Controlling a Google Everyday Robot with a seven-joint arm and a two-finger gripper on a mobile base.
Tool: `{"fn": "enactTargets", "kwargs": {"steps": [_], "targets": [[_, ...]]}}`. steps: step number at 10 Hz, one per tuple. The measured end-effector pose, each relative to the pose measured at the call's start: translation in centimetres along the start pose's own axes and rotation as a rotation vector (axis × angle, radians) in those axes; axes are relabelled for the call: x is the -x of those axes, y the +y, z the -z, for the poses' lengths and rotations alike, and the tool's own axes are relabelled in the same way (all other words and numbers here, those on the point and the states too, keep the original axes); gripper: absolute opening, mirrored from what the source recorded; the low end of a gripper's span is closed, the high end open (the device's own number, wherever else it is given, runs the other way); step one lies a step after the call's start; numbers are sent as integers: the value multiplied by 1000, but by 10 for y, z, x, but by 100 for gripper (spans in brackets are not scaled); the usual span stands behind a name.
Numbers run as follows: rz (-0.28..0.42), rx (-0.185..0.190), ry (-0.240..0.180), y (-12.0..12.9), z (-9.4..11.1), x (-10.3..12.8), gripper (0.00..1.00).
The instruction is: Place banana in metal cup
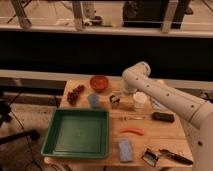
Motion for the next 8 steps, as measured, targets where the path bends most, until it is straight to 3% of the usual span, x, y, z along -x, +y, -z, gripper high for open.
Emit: {"fn": "enactTargets", "kwargs": {"steps": [8], "targets": [[34,-20,-92,-18,0,32,2]]}}
